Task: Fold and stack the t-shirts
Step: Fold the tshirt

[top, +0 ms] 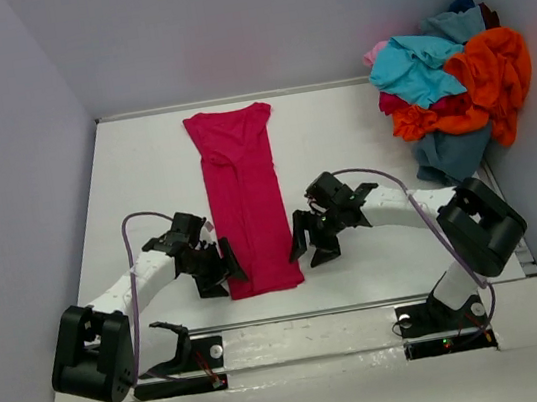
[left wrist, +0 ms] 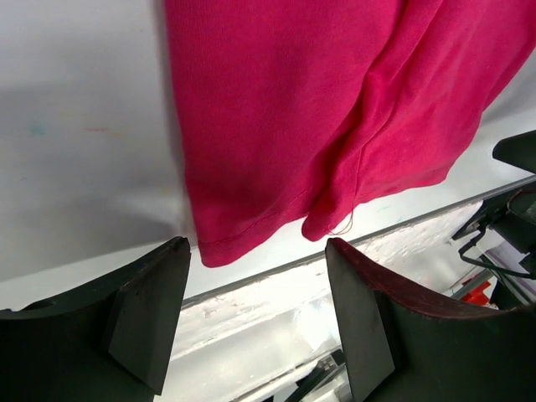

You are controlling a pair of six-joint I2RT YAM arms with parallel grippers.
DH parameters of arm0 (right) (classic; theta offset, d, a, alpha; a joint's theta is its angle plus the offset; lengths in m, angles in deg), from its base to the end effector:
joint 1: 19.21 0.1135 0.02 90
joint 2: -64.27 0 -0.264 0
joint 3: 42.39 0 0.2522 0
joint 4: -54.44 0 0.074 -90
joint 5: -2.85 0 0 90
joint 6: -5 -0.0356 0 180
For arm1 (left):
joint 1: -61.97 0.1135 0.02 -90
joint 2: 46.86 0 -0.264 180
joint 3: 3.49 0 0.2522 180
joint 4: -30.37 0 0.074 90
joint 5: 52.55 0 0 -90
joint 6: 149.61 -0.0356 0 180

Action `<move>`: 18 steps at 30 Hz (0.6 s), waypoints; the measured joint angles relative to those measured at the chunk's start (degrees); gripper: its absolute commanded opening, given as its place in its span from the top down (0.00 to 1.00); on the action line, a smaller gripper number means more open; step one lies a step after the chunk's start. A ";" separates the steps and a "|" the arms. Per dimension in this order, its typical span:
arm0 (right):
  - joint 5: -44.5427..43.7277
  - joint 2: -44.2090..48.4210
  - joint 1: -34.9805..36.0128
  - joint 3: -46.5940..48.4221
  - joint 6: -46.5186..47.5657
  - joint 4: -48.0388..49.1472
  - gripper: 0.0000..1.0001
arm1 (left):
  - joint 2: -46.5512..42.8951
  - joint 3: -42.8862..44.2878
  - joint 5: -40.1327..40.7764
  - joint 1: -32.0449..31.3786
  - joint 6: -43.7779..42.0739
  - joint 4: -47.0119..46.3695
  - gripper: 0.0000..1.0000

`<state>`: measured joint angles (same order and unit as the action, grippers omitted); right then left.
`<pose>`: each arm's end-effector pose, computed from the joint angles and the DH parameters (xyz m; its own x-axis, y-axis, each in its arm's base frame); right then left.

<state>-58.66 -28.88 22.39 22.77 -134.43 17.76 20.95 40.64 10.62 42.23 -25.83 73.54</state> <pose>0.2147 0.2134 0.1636 -0.9988 0.0060 0.0493 0.0347 0.7952 0.6054 0.1761 -0.0803 0.1594 -0.9798 -0.1755 -0.0960 -0.0919 0.8210 -0.5635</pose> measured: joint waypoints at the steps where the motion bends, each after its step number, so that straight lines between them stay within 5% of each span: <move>1: -0.13 0.72 -0.15 -0.50 -0.46 0.92 0.28 | 0.00 -0.02 -0.04 0.00 0.00 -0.26 0.23; 18: 3.26 1.57 -2.34 -7.78 -7.08 14.01 0.27 | 2.19 -0.02 -2.97 0.00 3.15 -4.66 0.23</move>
<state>-55.40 -27.30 20.06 14.99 -141.51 31.77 23.14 40.62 7.65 42.23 -22.68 68.88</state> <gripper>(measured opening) 0.733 0.768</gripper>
